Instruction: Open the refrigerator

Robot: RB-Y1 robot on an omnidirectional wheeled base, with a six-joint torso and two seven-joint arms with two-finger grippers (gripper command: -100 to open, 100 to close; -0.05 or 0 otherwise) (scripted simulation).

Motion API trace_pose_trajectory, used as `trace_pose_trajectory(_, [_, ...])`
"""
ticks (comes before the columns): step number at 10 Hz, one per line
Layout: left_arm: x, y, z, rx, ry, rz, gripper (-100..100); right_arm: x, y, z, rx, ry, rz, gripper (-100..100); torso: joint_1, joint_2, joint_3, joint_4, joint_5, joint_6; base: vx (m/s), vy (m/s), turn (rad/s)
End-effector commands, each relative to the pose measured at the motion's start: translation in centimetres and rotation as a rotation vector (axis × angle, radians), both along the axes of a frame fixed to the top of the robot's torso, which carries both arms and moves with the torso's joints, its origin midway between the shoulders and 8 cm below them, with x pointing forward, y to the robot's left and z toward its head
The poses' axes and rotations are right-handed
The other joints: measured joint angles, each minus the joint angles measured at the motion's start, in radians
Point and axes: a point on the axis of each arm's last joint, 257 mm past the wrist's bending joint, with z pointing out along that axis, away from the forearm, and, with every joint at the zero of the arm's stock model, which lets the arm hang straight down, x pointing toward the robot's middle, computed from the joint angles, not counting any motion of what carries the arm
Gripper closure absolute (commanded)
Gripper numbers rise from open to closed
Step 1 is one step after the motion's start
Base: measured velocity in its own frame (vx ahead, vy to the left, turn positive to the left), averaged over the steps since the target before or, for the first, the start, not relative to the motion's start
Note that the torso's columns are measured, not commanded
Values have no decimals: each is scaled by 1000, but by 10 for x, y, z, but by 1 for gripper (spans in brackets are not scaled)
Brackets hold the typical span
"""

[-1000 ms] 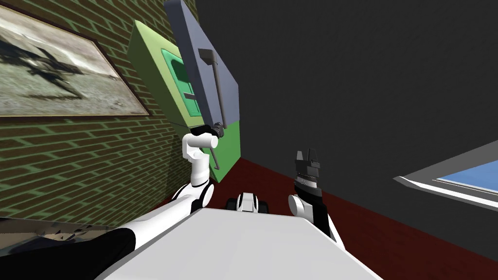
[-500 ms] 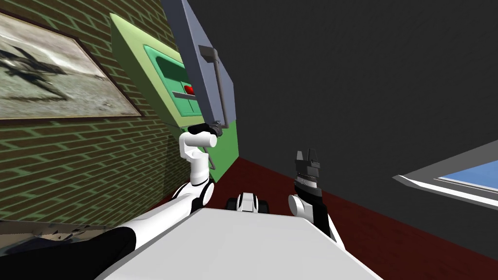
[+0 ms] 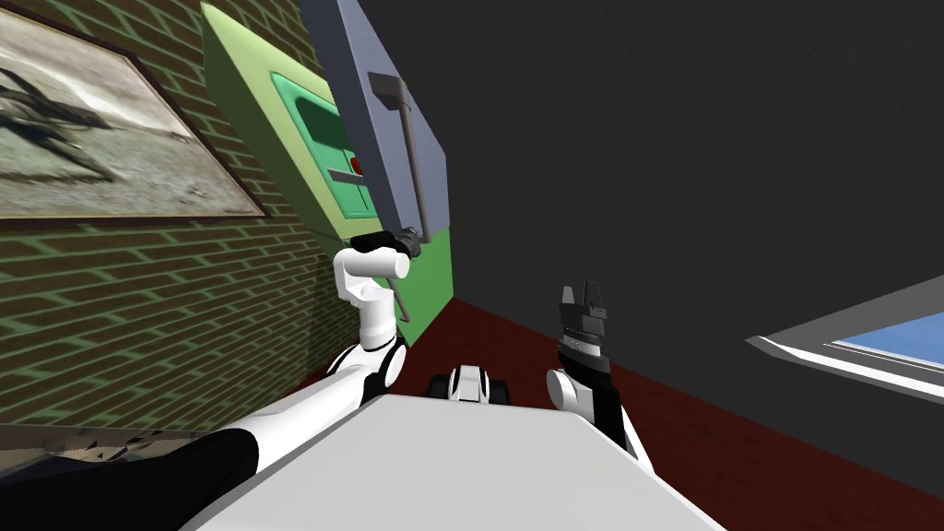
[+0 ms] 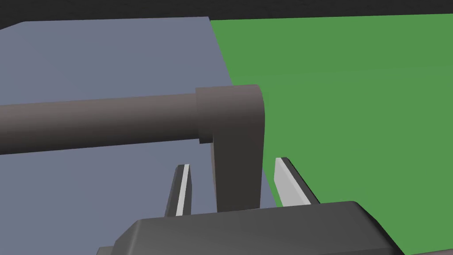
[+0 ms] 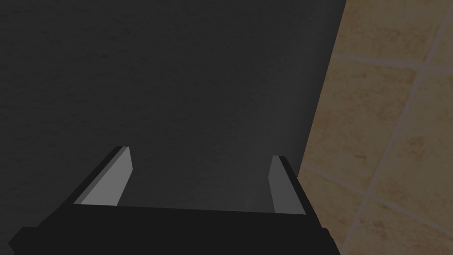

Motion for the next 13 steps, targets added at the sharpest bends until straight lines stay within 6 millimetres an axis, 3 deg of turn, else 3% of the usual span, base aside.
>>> trace_pose_trajectory(1, [-3,17,1,0,0,48,100,0,0,0,0,0,0,0,-10,-1,-1,0,-3,1,87,-284,75])
trace_pose_trajectory(9, [-23,84,4,-4,-1,241,100,0,0,0,0,0,0,0,4,-4,-4,4,-3,1,110,-331,47])
trace_pose_trajectory(10, [-20,79,-3,-9,21,225,100,0,0,0,0,0,0,0,4,-3,-4,4,-2,1,50,-148,26])
trace_pose_trajectory(11, [-24,88,-4,-10,21,253,100,0,0,0,0,0,0,0,12,1,-1,3,1,1,72,-132,-4])
trace_pose_trajectory(13, [-33,106,-2,-8,17,305,100,0,0,0,0,0,0,0,2,-3,-2,0,1,-2,128,-264,72])
